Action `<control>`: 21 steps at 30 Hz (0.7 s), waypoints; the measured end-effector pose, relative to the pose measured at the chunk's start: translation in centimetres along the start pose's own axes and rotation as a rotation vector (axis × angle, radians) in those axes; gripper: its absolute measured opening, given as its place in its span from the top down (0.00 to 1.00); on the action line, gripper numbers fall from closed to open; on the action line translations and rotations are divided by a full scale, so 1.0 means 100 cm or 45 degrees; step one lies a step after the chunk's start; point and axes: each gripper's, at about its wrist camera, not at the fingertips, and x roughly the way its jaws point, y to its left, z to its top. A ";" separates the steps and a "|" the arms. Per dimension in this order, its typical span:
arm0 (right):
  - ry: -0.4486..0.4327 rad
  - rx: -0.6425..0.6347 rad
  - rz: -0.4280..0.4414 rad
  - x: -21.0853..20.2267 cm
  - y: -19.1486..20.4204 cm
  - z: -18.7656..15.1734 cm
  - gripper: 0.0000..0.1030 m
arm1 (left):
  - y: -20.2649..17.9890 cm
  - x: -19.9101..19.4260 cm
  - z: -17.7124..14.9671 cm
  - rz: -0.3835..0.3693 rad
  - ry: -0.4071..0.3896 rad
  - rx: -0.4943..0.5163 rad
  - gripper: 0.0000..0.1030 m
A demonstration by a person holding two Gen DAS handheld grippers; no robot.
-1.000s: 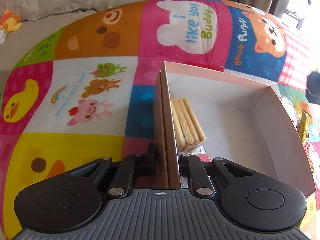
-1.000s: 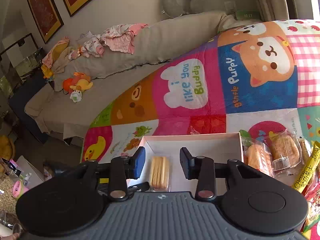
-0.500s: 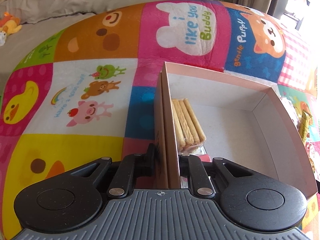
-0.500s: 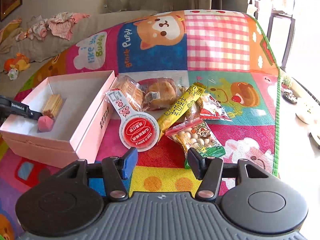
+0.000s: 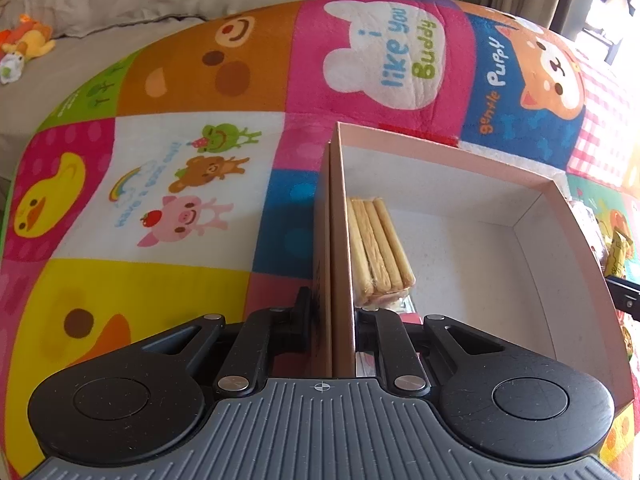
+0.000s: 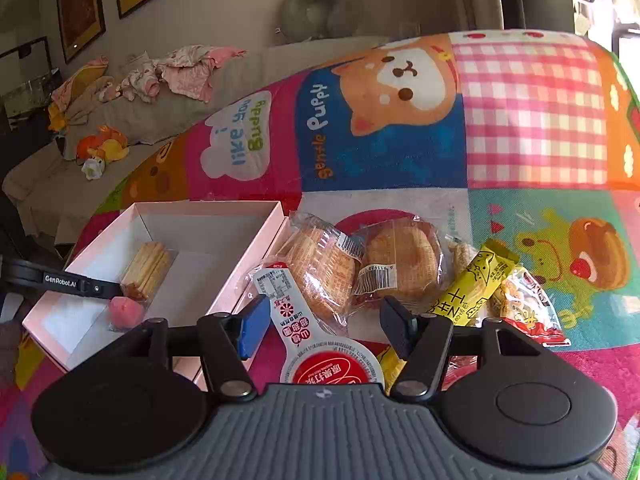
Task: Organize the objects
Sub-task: 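Move the right gripper to the green snack bag and grasp it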
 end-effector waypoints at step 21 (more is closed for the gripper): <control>-0.056 -0.299 -0.421 -0.088 0.037 -0.078 0.46 | 0.005 0.000 -0.003 -0.061 -0.020 0.025 0.84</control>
